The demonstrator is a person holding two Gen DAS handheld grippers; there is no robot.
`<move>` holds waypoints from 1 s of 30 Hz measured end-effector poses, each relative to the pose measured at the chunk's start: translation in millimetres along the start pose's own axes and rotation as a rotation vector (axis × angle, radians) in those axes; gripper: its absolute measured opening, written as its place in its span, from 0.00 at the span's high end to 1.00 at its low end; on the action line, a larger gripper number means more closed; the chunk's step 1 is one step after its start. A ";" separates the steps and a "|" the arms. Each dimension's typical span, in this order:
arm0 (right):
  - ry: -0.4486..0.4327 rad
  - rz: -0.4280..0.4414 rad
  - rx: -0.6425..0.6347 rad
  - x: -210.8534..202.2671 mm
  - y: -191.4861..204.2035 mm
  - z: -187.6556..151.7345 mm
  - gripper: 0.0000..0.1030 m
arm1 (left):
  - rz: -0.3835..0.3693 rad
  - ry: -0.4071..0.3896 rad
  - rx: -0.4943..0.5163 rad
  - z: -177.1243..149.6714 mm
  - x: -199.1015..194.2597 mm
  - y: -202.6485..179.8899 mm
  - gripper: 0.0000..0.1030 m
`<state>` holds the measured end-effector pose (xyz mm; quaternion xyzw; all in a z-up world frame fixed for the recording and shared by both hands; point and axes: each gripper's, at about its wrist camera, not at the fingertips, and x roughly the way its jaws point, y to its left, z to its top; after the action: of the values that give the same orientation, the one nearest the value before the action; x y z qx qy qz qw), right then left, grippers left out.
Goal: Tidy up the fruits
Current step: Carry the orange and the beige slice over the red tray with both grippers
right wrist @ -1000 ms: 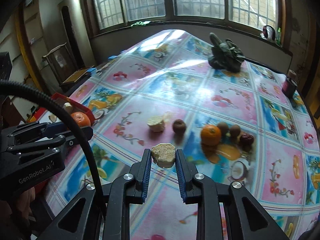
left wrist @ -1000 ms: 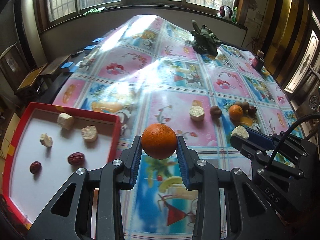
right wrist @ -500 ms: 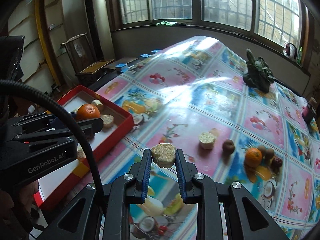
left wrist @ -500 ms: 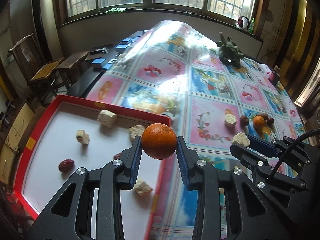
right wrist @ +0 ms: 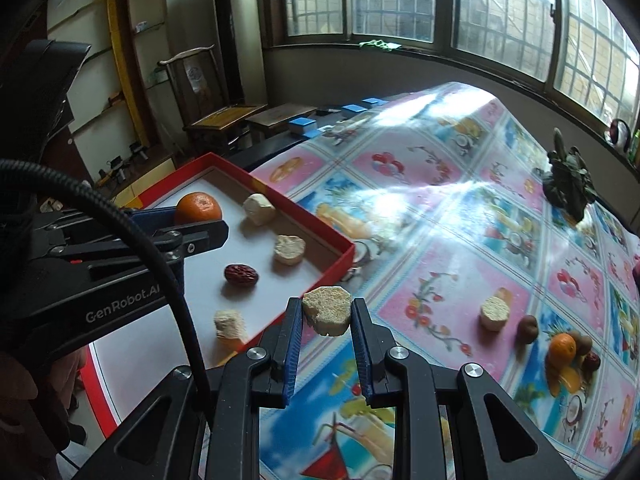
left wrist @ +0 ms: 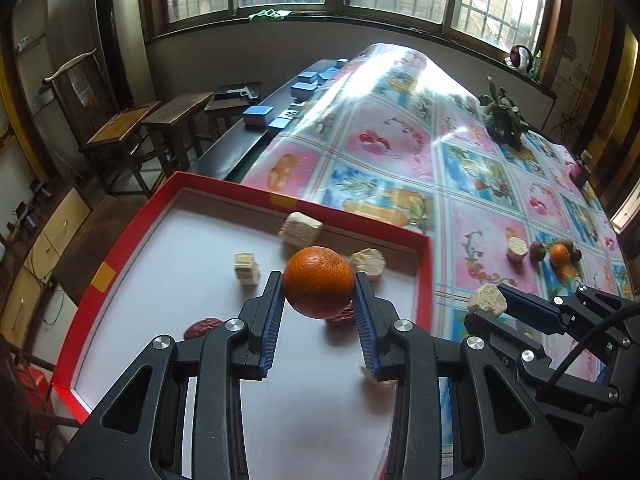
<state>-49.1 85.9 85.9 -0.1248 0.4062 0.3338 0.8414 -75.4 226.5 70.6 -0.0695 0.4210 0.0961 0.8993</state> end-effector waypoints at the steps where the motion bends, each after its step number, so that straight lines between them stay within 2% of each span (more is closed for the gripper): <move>1: 0.002 0.005 -0.007 2.1 3.9 1.0 0.78 | 0.005 0.002 -0.004 0.2 1.4 4.2 0.67; 19: 0.052 0.099 -0.113 46.8 59.0 22.0 0.78 | 0.081 0.043 -0.068 14.3 31.6 58.9 0.67; 30: 0.085 0.147 -0.174 66.8 82.4 22.8 0.78 | 0.083 0.070 -0.106 21.0 49.0 74.0 0.67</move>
<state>-60.2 189.1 54.3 -0.1814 0.4192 0.4232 0.7825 -46.2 308.3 42.9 -0.1030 0.4490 0.1531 0.8743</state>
